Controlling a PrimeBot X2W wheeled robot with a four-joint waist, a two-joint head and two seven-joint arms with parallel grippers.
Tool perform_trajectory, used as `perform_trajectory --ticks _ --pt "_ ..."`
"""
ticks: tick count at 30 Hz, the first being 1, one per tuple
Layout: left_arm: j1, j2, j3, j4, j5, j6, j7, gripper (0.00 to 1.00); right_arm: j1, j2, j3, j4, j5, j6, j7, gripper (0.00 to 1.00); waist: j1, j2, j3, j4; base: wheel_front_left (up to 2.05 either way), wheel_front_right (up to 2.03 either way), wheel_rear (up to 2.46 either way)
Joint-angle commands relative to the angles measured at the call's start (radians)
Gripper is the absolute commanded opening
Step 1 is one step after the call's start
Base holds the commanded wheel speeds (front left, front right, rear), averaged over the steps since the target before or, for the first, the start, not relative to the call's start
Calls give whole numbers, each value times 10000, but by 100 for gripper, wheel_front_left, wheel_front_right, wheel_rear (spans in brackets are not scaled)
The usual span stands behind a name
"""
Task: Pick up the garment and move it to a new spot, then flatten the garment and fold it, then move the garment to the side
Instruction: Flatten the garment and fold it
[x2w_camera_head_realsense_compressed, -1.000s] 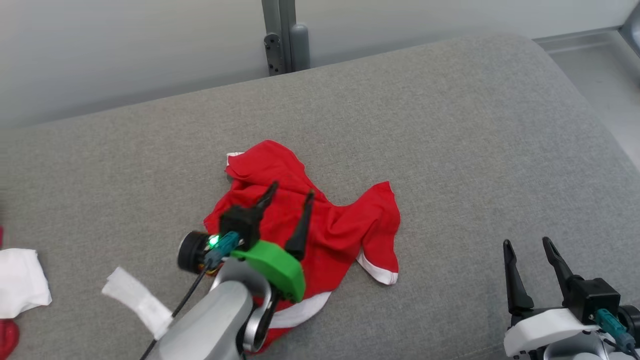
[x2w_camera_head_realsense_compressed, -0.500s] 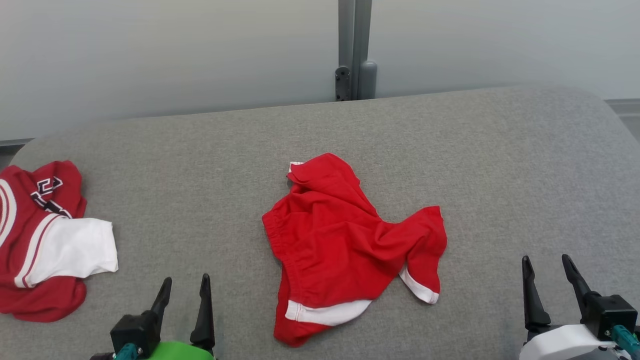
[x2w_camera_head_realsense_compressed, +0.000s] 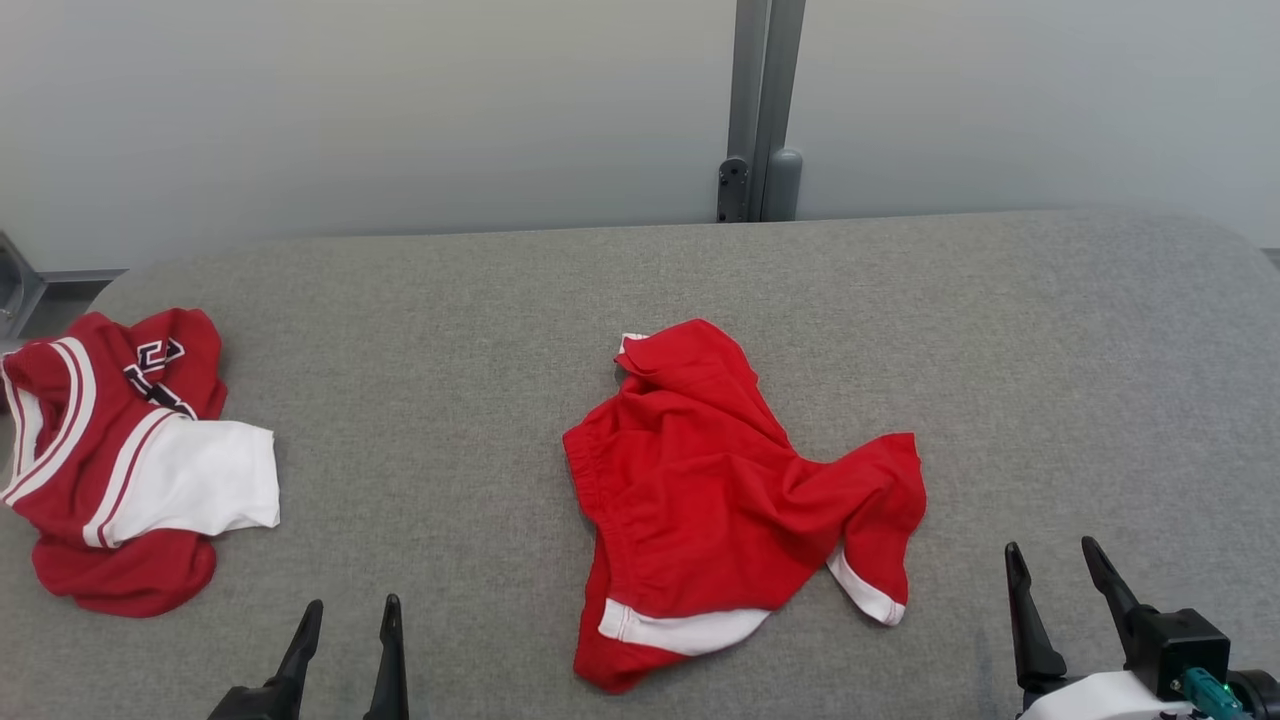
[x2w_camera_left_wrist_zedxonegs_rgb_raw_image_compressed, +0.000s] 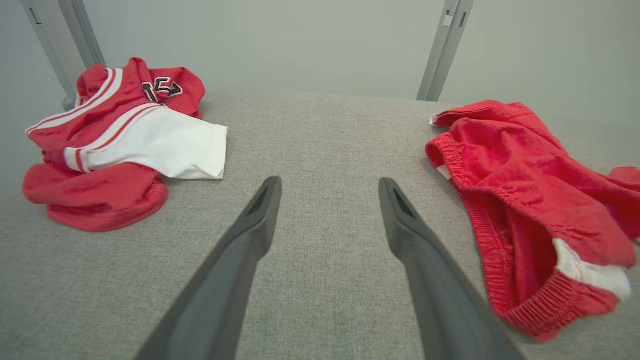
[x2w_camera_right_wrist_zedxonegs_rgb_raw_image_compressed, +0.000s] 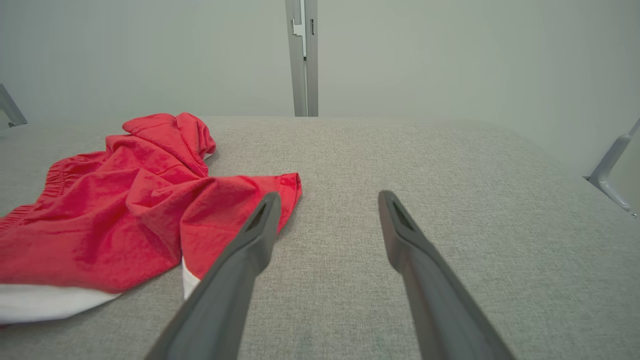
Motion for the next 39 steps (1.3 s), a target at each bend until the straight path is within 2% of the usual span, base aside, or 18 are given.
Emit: perform_trajectory --ticks 1,5,9,17,22,26,32,39 --pt "193 -132 182 -48 183 -180 -4 100 167 -2 40 20 39 -3 -31 100 0 0 -33 12 0 0 0" --pt "216 -476 603 -104 543 -694 -6 100 146 6 112 41 57 -3 -31 100 0 0 -52 3 0 0 0" --pt "161 -695 868 -153 869 -1005 -6 100 99 10 176 56 148 -3 -31 100 0 0 -40 -11 0 0 0" --pt "-4 -912 1159 -207 1208 -1299 -6 100 -20 12 242 83 256 -3 -31 100 0 0 -1 -69 0 0 0" --pt "-112 -961 1005 -478 1350 -1392 -6 100 -83 14 404 -84 407 -3 -31 100 0 0 49 -107 0 0 0" --pt "-94 -949 168 128 966 -1450 133 100 -19 26 1277 1078 1025 -3 188 100 0 0 108 -113 0 0 0" --pt "-574 -474 -1291 485 82 -1463 1841 100 -833 -90 2526 2163 1762 -3 1547 100 0 0 390 -136 0 0 0" --pt "-828 -127 -2224 -142 -896 -1467 3224 100 -1383 -50 2688 2553 2000 -3 2242 100 0 0 767 -93 0 0 0"
